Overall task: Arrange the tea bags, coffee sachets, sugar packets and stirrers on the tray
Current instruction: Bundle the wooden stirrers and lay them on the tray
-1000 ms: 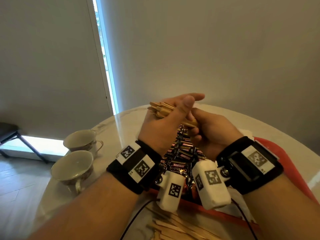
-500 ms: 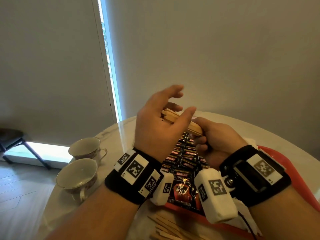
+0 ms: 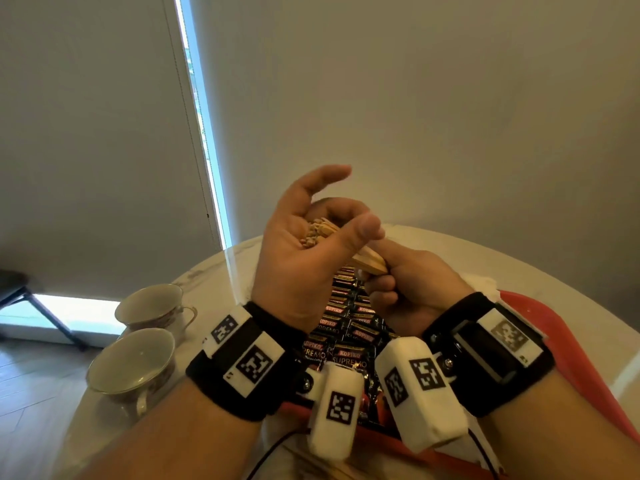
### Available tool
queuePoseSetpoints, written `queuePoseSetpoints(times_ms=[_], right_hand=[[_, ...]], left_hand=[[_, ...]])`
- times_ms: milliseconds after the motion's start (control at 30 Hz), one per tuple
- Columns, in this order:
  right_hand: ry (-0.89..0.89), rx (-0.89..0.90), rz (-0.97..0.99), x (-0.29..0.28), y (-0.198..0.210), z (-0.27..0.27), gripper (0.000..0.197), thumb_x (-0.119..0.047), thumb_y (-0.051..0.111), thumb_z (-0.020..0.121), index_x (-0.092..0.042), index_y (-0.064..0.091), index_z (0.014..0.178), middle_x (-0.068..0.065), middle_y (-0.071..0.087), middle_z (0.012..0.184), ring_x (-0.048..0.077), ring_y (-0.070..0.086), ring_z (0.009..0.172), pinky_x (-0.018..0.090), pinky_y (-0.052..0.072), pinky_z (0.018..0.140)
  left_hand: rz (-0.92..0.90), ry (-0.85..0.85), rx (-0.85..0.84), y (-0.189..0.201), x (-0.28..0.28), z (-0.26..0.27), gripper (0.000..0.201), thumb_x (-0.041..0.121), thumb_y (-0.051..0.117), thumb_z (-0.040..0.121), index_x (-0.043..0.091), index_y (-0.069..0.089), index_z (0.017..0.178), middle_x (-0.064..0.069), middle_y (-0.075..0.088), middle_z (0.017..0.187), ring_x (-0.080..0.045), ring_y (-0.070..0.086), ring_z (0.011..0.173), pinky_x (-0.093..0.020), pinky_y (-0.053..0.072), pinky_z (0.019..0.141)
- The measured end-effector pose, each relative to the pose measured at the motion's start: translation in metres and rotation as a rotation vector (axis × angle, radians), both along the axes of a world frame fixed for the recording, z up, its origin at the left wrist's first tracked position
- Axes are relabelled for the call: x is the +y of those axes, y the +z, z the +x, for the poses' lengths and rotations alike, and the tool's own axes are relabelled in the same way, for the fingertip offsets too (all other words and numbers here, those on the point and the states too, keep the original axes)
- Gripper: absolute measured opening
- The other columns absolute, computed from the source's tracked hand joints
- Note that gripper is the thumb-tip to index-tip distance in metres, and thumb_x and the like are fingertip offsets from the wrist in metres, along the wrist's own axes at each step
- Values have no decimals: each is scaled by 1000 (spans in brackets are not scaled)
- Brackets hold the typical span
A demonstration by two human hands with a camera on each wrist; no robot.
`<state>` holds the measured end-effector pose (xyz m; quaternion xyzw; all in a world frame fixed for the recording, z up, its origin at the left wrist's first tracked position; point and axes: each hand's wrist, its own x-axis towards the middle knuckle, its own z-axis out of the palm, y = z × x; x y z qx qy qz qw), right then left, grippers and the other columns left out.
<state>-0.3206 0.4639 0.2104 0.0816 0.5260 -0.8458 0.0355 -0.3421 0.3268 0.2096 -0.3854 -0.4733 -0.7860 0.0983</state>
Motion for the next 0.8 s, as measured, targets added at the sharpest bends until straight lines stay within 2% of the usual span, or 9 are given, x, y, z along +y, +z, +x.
queuePoseSetpoints(times_ms=[67,167,267,333,433,500,533,667,800], right_hand=[[6,-15,-3,-1,-2,1,19,-27,68,93,-10,63,89,2,48,63,4,35,42,14,29,32],[49,-44,34,-3,-2,2,19,-26,69,92,-8,65,94,5,56,68,8,45,47,16,39,37],[55,-56,-75,-3,1,2,36,-34,61,99,-3,66,117,14,70,89,22,69,69,28,56,52],[145,-59,-199,-2,2,2,50,-39,51,104,3,59,131,20,70,100,29,72,84,33,61,58],[190,-24,-168,1,1,1,48,-33,49,106,1,54,139,24,68,116,34,71,99,42,64,70],[165,1,-28,1,1,2,43,-30,49,105,-1,58,135,21,71,119,36,70,104,47,59,90],[140,19,64,2,3,5,40,-29,49,105,-1,61,130,20,73,116,37,71,103,46,56,90],[44,162,395,10,14,19,22,-23,56,102,-6,69,108,16,76,102,33,70,91,37,54,72],[56,329,672,13,27,38,16,-25,67,95,-12,58,93,6,75,86,25,72,81,36,56,72]], left_hand=[[31,-118,-59,-2,3,-1,43,32,91,76,13,67,107,-5,67,75,-24,65,71,-48,54,80],[3,-110,-95,-6,4,-5,36,46,92,69,16,74,79,-2,62,63,-25,57,62,-38,50,67],[51,-121,-123,-7,3,-8,30,45,91,69,19,77,75,-1,61,64,-19,56,60,-36,52,64],[59,-115,-141,-7,3,-10,27,44,90,70,20,78,75,-2,60,66,-17,56,59,-35,52,65],[71,-91,-163,-4,4,-8,25,41,83,75,16,76,77,-3,58,62,-18,56,58,-35,52,66],[98,-59,-229,2,5,-5,30,39,75,80,9,71,80,-3,52,56,-19,54,57,-36,53,66],[114,-44,-274,7,5,-3,31,38,71,84,7,69,81,-1,49,54,-17,53,55,-35,54,67],[175,-28,-525,26,3,-2,30,36,62,98,7,65,91,0,40,57,-15,53,56,-39,60,79],[84,-75,-727,35,1,-5,28,37,59,104,11,65,99,4,47,55,-21,74,80,-45,54,99]])
